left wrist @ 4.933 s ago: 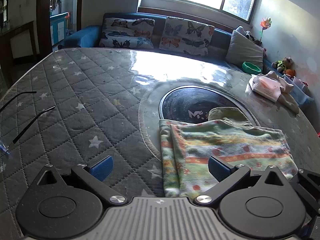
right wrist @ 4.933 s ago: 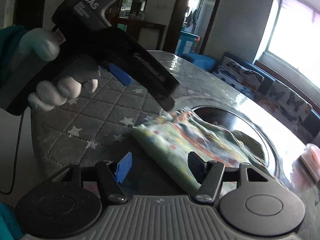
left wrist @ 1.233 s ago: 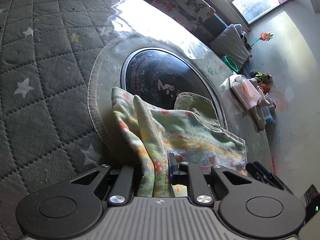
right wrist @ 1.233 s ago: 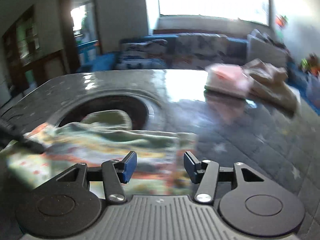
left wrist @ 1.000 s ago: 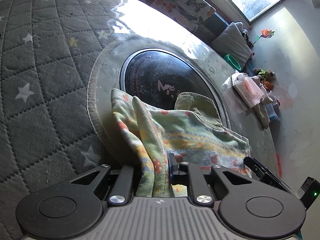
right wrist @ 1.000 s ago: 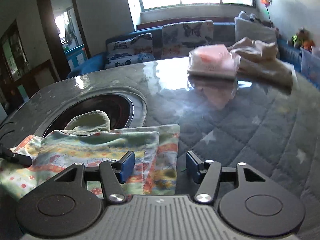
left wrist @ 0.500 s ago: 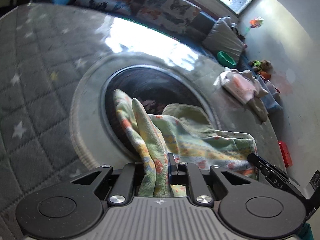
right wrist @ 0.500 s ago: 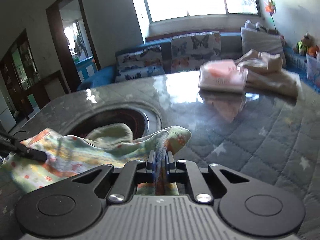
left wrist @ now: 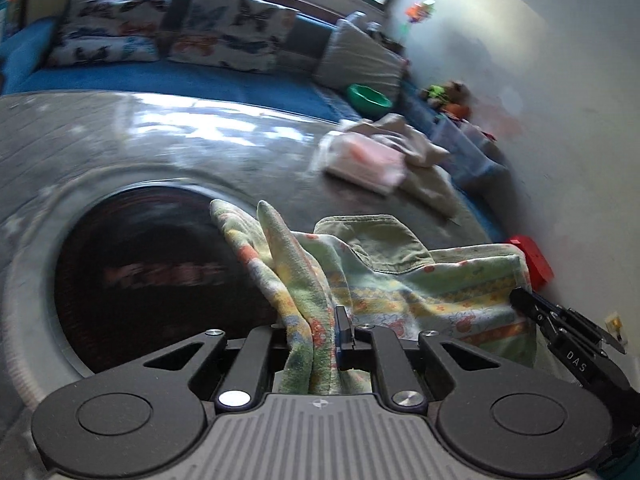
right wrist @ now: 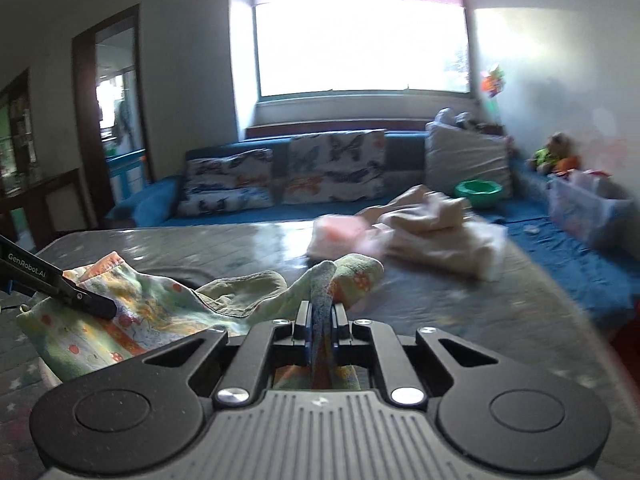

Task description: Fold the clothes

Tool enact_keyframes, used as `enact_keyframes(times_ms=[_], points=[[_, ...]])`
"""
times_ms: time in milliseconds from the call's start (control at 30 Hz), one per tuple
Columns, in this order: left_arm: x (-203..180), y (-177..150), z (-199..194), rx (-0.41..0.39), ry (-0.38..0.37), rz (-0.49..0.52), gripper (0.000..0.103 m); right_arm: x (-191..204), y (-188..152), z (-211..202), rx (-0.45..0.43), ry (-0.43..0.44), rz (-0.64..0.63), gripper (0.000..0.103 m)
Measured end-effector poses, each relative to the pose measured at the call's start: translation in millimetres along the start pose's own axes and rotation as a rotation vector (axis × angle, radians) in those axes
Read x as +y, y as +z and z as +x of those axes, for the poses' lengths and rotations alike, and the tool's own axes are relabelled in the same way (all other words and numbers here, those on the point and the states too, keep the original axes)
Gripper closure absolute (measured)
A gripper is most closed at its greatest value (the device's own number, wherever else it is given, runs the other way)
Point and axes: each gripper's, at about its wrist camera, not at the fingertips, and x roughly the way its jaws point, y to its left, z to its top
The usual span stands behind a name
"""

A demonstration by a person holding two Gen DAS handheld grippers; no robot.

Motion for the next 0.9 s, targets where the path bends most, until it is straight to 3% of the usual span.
enact_keyframes(times_ms=[367,633,900], points=[[-65.5,-3.8,57.7,0.074,-0.093,0.120,0.091,-62.0,-21.4,-24.1,0.026,-0.166,0.052,0.095],[-73.0,-23.3,98.5,0.181,-0.051,0.154,0.089,-86.4,-54.1,-21.7,0.091,-0.207,0.108,0.095],[-60.5,-31.0,100.4,0.208,0.000,0.152,0.072,-101.5,-71.4,-9.9,0.156,-0.237,0.143,0.091]])
